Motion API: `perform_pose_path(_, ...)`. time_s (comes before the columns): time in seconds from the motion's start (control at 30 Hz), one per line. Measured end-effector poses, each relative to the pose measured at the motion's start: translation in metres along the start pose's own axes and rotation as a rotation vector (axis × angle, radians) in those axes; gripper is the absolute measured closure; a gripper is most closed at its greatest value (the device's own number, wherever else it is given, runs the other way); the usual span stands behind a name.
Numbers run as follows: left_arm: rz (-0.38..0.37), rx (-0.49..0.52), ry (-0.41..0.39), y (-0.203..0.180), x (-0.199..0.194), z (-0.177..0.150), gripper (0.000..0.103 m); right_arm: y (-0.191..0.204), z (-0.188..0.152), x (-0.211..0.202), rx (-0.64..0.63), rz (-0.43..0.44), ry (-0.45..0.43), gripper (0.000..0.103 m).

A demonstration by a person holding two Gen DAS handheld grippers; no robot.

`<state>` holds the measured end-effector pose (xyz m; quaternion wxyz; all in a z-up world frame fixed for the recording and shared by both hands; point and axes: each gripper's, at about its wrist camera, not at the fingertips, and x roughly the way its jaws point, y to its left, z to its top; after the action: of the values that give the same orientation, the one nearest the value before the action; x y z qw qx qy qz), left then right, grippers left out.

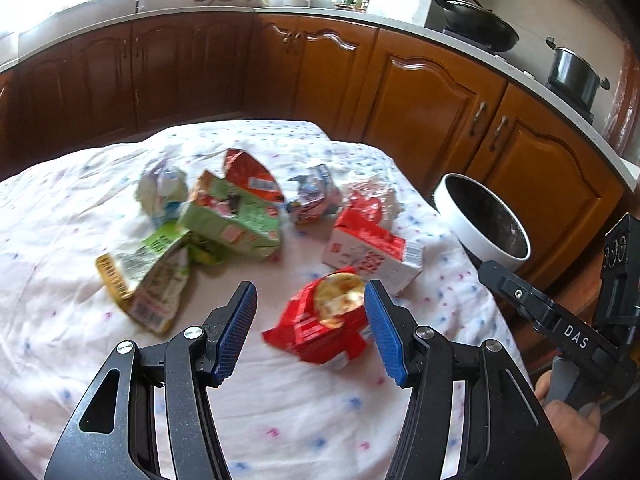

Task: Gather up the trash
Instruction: 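Move both open tools back over the remaining trash, then grasp green juice carton with left gripper while right gripper grasps red carton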

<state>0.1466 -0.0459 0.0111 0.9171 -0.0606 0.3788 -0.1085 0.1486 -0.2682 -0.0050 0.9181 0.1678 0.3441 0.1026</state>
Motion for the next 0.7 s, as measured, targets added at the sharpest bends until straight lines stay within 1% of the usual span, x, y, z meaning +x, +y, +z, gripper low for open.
perform_pose_path(0.17,0.019,-0.045,0.011,0.023,0.001,0.000,0.046,0.016,-0.004,0.014,-0.057,0.019,0.034,0.031)
perform_pose_path(0.37,0.043,-0.080,0.029,0.041,0.012,0.010,0.046,0.023,0.003,0.035,-0.117,0.025,0.064,0.031)
perform_pose_path(0.63,0.084,-0.065,0.032,0.063,0.040,0.046,0.046,0.028,0.017,0.057,-0.154,0.055,0.093,0.031)
perform_pose_path(0.7,0.091,-0.053,0.048,0.068,0.051,0.055,0.046,0.029,0.019,0.062,-0.157,0.067,0.098,0.031)
